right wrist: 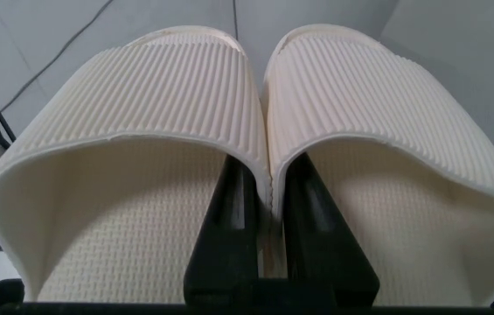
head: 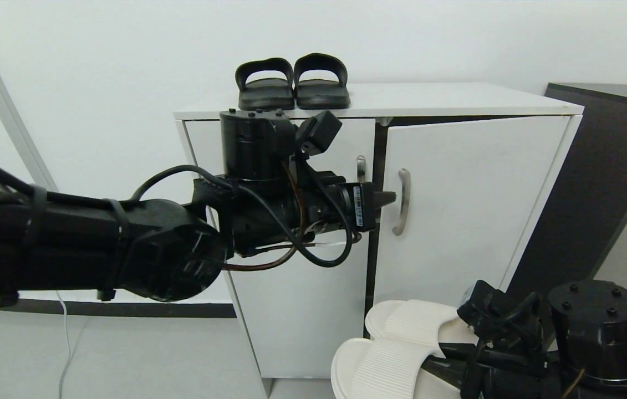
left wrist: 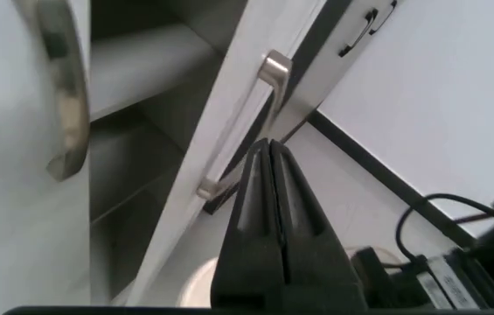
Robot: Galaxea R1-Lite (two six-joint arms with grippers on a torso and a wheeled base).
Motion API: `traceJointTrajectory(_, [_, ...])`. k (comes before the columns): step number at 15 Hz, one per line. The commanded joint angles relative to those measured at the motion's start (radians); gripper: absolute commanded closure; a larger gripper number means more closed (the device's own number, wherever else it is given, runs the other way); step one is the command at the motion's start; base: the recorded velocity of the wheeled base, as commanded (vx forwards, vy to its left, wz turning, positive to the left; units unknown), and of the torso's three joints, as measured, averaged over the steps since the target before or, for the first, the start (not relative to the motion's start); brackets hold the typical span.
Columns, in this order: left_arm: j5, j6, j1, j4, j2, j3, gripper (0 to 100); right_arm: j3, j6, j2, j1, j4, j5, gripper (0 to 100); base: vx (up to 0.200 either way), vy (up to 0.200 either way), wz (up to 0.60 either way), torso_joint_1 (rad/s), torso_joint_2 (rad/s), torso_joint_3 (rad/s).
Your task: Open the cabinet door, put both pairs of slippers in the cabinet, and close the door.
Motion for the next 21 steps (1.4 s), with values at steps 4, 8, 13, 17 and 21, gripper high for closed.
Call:
traceJointTrajectory(4, [-0.007, -0.004, 0.048, 0.000, -0.023, 0.013, 100, 0.000, -0.001, -0.004, 0.006, 0.000, 0.000, 100, 0.000, 0.000, 0.00, 0.000, 0.00, 0.000])
traceJointTrajectory(8, [0.002, -0.045, 0.062, 0.016, 0.046, -0.071, 100, 0.001, -0.013, -0.001, 0.008, 0.000, 0.000, 100, 0.000, 0.000, 0.00, 0.000, 0.00, 0.000])
traceJointTrajectory(13, [0.030, -0.080, 0.054, 0.054, 0.151, -0.206, 100, 0.001, -0.011, 0.004, 0.014, 0.000, 0.002, 100, 0.000, 0.000, 0.00, 0.000, 0.00, 0.000])
traceJointTrajectory(17, [0.028, -0.088, 0.052, 0.054, 0.151, -0.206, 100, 0.006, -0.011, 0.004, 0.014, 0.000, 0.002, 100, 0.000, 0.000, 0.00, 0.000, 0.00, 0.000])
traceJointTrajectory(21, [0.028, -0.108, -0.009, 0.000, 0.088, -0.093, 100, 0.009, -0.013, 0.004, 0.017, 0.000, 0.002, 100, -0.200, 0.000, 0.00, 0.005, 0.00, 0.002])
